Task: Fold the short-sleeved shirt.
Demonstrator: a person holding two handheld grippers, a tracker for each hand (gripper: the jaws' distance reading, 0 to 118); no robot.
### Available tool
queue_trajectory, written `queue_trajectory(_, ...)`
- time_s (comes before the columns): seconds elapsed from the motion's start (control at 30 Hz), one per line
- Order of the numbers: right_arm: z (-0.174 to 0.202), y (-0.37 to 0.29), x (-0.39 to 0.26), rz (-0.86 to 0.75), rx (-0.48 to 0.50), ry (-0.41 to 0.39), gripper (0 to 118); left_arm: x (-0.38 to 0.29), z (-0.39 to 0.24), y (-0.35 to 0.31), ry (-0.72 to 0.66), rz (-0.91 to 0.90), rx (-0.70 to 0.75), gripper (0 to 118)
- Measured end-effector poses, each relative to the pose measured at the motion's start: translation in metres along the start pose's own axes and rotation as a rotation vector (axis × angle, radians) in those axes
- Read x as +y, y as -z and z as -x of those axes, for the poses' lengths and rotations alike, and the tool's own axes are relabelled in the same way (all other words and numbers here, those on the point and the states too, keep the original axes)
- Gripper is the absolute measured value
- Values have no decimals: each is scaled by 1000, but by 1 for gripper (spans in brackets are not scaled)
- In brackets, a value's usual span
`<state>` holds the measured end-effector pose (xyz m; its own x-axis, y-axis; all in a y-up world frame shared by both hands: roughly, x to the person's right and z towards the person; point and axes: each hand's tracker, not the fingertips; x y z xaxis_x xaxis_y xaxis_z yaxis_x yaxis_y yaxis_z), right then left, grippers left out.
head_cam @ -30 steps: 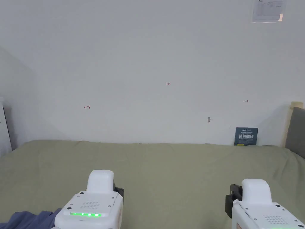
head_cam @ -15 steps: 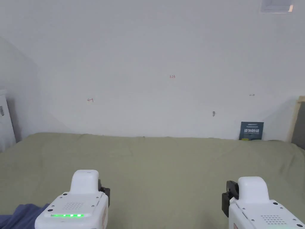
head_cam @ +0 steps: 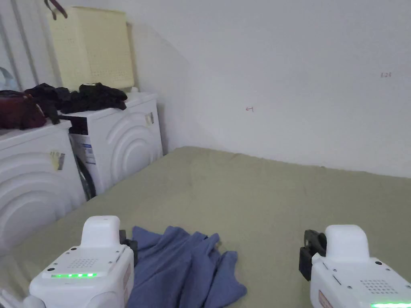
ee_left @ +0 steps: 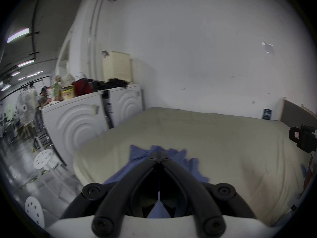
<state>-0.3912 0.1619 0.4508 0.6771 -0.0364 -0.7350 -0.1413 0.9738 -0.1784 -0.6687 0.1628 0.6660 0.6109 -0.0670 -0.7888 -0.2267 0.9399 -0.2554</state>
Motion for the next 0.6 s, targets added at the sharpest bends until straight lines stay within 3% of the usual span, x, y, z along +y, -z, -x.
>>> queue_trajectory(0.23, 21, 8, -5, 18, 54, -9, 0, -10, 32, 6, -47, 39, 66, 0)
queue_trajectory(0.6, -15, 7, -28, 75, -8, 9, 0, -31, -11, 49, -9, 127, -38, 0)
